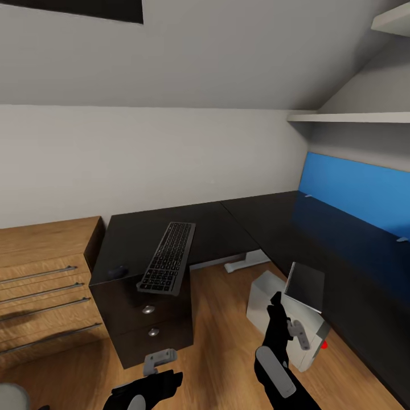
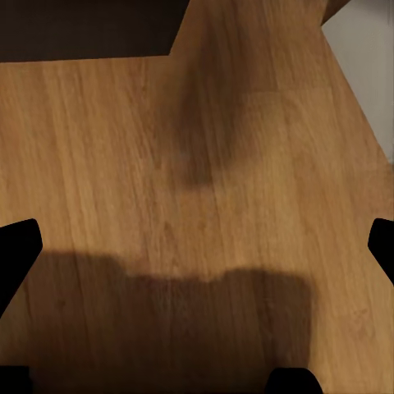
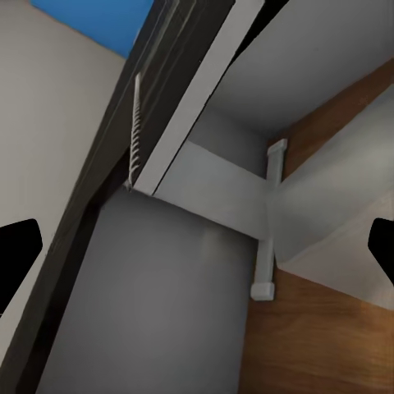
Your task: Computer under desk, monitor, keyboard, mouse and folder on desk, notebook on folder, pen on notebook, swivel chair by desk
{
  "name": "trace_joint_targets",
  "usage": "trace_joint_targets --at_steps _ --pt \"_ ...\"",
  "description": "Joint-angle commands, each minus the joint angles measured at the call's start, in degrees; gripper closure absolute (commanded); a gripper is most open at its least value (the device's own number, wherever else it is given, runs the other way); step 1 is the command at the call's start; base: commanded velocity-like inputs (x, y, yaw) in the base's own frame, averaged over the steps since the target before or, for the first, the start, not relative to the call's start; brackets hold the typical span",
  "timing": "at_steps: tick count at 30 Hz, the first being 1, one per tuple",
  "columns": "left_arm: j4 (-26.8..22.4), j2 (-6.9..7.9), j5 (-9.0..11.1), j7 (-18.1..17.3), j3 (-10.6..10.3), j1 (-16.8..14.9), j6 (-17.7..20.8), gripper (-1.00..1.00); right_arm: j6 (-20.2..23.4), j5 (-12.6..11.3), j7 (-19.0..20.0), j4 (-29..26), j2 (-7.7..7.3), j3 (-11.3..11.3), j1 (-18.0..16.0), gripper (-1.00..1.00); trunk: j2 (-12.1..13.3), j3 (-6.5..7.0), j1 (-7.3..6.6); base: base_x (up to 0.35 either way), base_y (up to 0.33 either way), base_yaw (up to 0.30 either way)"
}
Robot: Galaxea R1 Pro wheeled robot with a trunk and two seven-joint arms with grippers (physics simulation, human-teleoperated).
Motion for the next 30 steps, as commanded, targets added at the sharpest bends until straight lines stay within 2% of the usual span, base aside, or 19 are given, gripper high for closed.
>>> trace_joint_targets --at_steps 1,8,10,18,30 --pt "-0.03 0.00 0.60 0.56 -0.07 -0.04 0.10 -1.00 0.32 -0.08 -0.41 -0.13 -0.18 -0.23 -0.04 -1.00 -0.03 -0.06 0.00 0.000 0.000 0.000" --pt "0.03 0.00 0.67 0.56 -0.25 -0.04 0.10 -1.00 3.29 -0.34 -0.31 -0.37 -0.79 -2.21 -0.04 -1.00 -0.03 -0.06 0.00 0.000 0.000 0.000" --pt "0.09 0.00 0.68 0.62 -0.99 -0.04 0.06 -1.00 5.06 -0.41 -0.26 -0.88 -1.11 -2.87 -0.07 -1.00 -0.03 -0.06 0.00 0.000 0.000 0.000" --pt "0.14 0.00 0.69 0.65 -1.62 -0.04 0.02 -1.00 8.16 -0.97 -0.25 -3.30 -2.19 -3.35 -0.09 -1.00 -0.03 -0.06 0.00 0.000 0.000 0.000" --pt "0.35 0.00 0.69 0.68 -1.69 -0.04 0.01 -1.00 9.42 -1.50 -0.16 -3.79 -2.42 -3.44 -0.10 -1.00 -0.03 -0.06 0.00 0.000 0.000 0.000"
